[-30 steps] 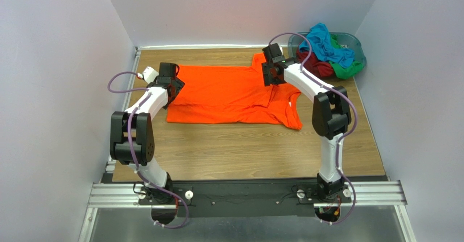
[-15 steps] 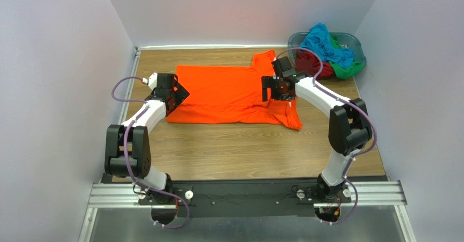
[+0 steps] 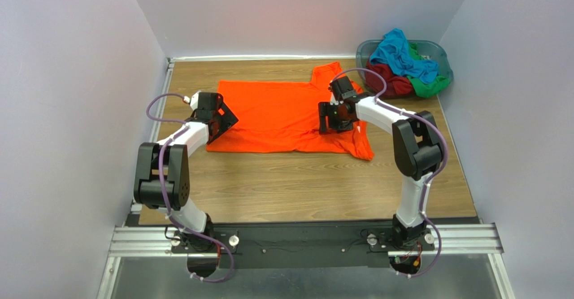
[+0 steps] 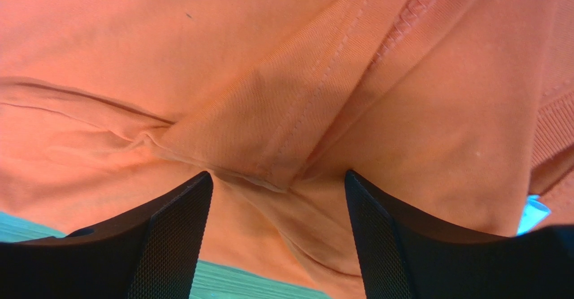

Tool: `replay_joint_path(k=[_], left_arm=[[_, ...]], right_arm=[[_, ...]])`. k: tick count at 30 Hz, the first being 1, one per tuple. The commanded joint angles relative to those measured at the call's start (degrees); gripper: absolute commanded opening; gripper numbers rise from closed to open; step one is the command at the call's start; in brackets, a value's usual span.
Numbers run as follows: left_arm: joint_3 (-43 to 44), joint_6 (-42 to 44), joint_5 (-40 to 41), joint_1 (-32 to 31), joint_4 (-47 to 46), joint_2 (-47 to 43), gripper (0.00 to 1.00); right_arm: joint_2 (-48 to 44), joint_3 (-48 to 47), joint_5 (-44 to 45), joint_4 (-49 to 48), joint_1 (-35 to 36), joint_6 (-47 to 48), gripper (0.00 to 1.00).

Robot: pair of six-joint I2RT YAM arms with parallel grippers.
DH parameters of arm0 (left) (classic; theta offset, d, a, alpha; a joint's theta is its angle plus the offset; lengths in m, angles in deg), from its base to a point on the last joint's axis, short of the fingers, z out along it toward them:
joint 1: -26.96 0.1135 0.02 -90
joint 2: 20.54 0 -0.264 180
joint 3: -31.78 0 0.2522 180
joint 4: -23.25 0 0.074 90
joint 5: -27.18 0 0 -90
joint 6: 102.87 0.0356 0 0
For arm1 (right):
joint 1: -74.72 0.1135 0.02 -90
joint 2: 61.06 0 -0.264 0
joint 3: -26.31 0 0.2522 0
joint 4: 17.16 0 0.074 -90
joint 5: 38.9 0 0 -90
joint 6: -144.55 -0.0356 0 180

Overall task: Fold and stack the t-shirts
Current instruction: Fold the tshirt

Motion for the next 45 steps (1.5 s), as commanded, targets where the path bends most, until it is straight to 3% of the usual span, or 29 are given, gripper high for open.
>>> replay_joint_path(k=[1, 7, 16, 24, 38, 40, 45], left_arm=[[-1.3, 1.4, 0.4, 0.1, -0.6, 1.3, 0.98], [-2.5, 1.5, 1.3, 0.2, -0.4, 1.3, 0.98], [-3.4, 1.6, 3.5, 0.3, 0.6, 0.7, 0.98], [-3.5, 1.7, 3.5, 0.3, 0.6, 0.1, 0.98], [-3.2, 1.7, 3.3, 0.3, 0.6, -0.4, 0.98], [-3.1, 1.7, 3.3, 0.3, 0.6, -0.3, 0.98], [-3.1, 1.8, 3.3, 0.4, 0.5, -0.3, 0.98]], right_arm=[[2.2, -1.5, -2.5, -1.7, 0.1, 0.7, 0.78], [2.6, -1.8, -1.5, -1.7, 0.1, 0.6, 0.65], [0.8, -1.8, 3.6, -1.5, 0.2, -0.3, 0.62], [-0.4, -1.1, 6.8, -1.0, 1.1, -0.8, 0.54], [0.8, -4.4, 10.1, 0.3, 2.0, 0.3, 0.51], [1.2, -5.2, 9.8, 0.3, 2.1, 0.5, 0.44], [2.4, -5.8, 9.6, 0.3, 2.1, 0.5, 0.37]])
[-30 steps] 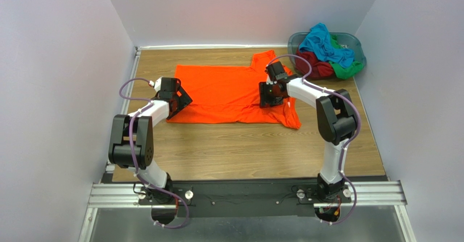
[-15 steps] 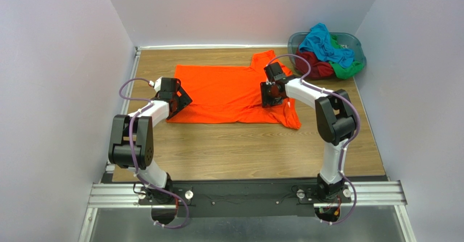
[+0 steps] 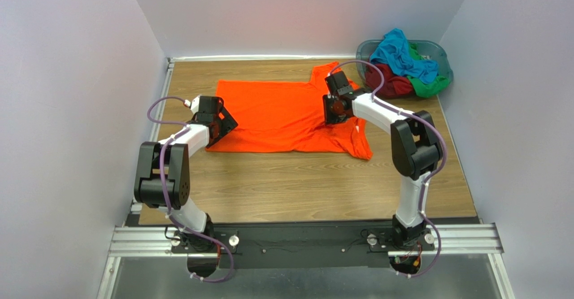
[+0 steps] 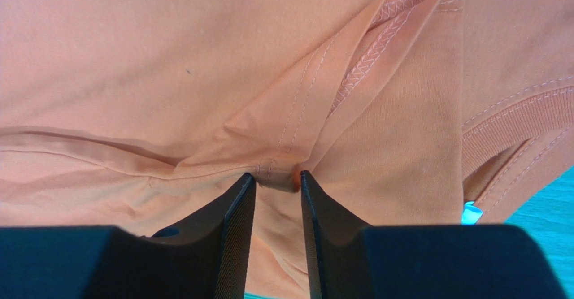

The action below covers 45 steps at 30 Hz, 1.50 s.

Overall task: Fold and stack the t-shirts
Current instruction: Fold the tshirt

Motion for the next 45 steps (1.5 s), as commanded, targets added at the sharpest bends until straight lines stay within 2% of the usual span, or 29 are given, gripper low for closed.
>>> replay_joint_path(k=[1, 4, 6, 8, 15, 25, 27, 34, 40, 45], left_arm=[[-0.9, 0.7, 2.3, 0.4, 1.1, -1.0, 0.98], [-1.0, 0.8, 2.3, 0.5, 1.2, -1.2, 0.98], [-0.9, 0.8, 2.3, 0.5, 1.3, -1.4, 0.98], [-1.0, 0.8, 2.2, 0.5, 1.3, -1.6, 0.98], [-1.5, 0.7, 2.2, 0.5, 1.4, -2.7, 0.98], [-1.9, 0.7, 2.1, 0.6, 1.7, -3.8, 0.98], [-2.0, 0.6, 2.1, 0.6, 1.8, -3.9, 0.98], [-2.4, 0.3, 1.9, 0.6, 2.1, -4.2, 0.98], [-3.0, 0.1, 1.6, 0.6, 2.0, -4.2, 0.98], [-3.1, 0.1, 1.3, 0.6, 2.0, -4.6, 0.98]], right_arm=[[1.9, -1.6, 1.7, 0.8, 0.4, 0.3, 0.34], [2.4, -1.7, 1.1, 0.9, 0.4, 0.4, 0.31], [2.7, -2.1, 0.9, 0.8, 0.4, 0.4, 0.23], [2.9, -2.6, 0.7, 0.7, 0.4, 1.0, 0.20], [3.9, -7.1, 0.3, 0.8, 0.4, 8.3, 0.06], [6.7, -11.7, -3.9, 0.8, 0.5, 18.6, 0.06], [7.1, -12.3, -7.5, 0.7, 0.5, 20.7, 0.06], [9.3, -14.7, -11.8, 0.8, 0.7, 25.9, 0.06], [10.7, -15.6, -12.4, 0.8, 1.9, 30.2, 0.06], [13.0, -19.0, -8.4, 0.7, 2.5, 32.0, 0.08]])
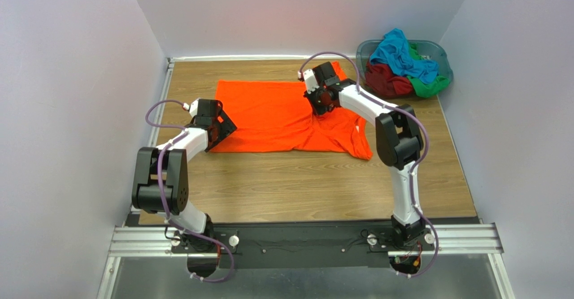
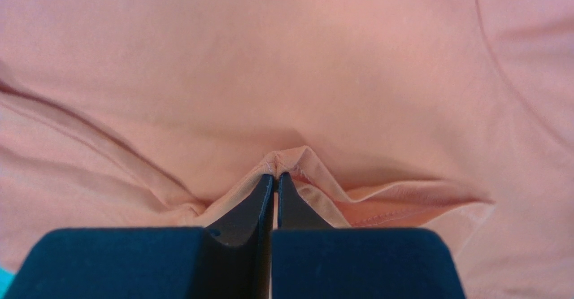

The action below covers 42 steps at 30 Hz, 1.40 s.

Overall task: Fold and stack the t-shirts
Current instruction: Fold the tshirt

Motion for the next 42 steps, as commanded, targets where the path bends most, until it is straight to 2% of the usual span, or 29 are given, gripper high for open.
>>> replay_joint_path(k=[1, 3, 6, 7, 9, 12, 16, 20, 25, 27, 31, 42], left_arm=[[-0.7, 0.0, 1.2, 0.4, 0.9, -1.9, 0.98], [-0.7, 0.0, 1.2, 0.5, 0.8, -2.1, 0.98], [-0.9, 0.0, 1.2, 0.5, 0.9, -2.3, 0.99], [-0.8, 0.0, 1.2, 0.5, 1.0, -2.4, 0.98], [-0.7, 0.0, 1.0, 0.5, 1.3, -2.5, 0.99], [-0.4, -0.2, 1.1, 0.4, 1.5, -3.1, 0.98], [0.7, -0.5, 2.1, 0.5, 2.5, -4.1, 0.98], [2.4, -0.7, 2.7, 0.4, 3.6, -5.5, 0.98], [3.1, -1.0, 1.7, 0.4, 2.9, -6.8, 0.98], [3.4, -0.9, 0.3, 0.3, 2.1, -6.5, 0.98], [3.7, -0.7, -1.0, 0.0, 0.1, -4.7, 0.98], [3.6, 0.4, -1.6, 0.0, -2.0, 0.9, 0.98]], right_arm=[[3.8, -4.5, 2.2, -0.2, 0.7, 3.1, 0.11], [4.9, -6.0, 3.0, -0.2, 1.2, 3.4, 0.11], [6.3, -8.2, 3.6, -0.2, 1.6, 2.7, 0.25], [6.3, -8.9, 3.9, -0.2, 1.7, 2.2, 0.61], [5.9, -9.5, 4.2, -0.1, 1.7, 0.0, 1.00], [3.6, -9.2, 5.6, -0.2, 1.7, -4.0, 1.00], [-5.4, -5.4, 10.7, -0.2, 1.7, -11.8, 1.00], [-16.1, 5.0, 10.7, -0.4, 1.7, -22.9, 1.00], [-28.4, 23.8, 9.3, -0.3, 1.6, -31.4, 1.00], [-32.9, 28.0, 8.6, -0.2, 1.6, -34.7, 1.00], [-35.4, 35.3, 7.7, -0.4, 0.8, -36.3, 1.00], [-31.2, 37.7, 9.5, -0.6, -5.2, -35.8, 1.00]])
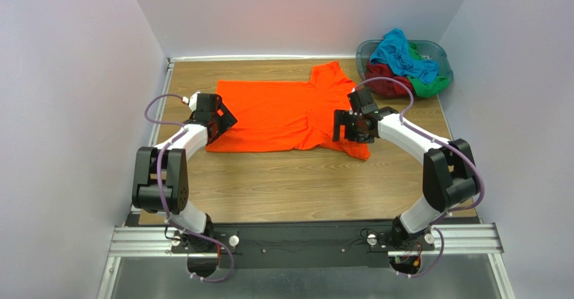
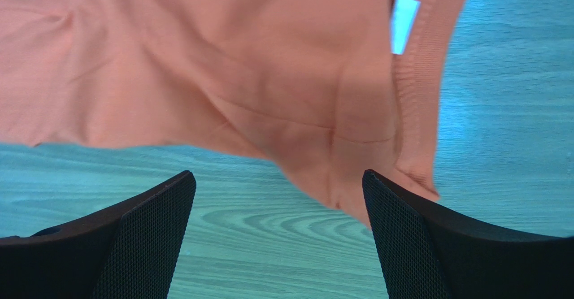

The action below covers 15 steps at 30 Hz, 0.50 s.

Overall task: Fold and stack the t-shirts
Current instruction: Fold the tshirt

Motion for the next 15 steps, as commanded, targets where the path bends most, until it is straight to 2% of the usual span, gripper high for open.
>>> replay_joint_path(k=[1, 9, 15], left_arm=[[0.2, 0.8, -0.4, 0.0, -1.3, 1.4, 0.98], [0.1, 1.6, 1.3, 0.2, -1.0, 2.6, 0.98], [0.1, 1.8, 2.1, 0.2, -0.6, 2.9, 0.98]], right_arm=[[0.7, 1.1, 1.6, -0.5, -1.5, -0.4, 1.00], [1.5, 1.5, 1.8, -0.5, -4.9, 1.4, 0.99], [3.6, 2.1, 2.1, -0.6, -6.3, 2.3, 0.84]])
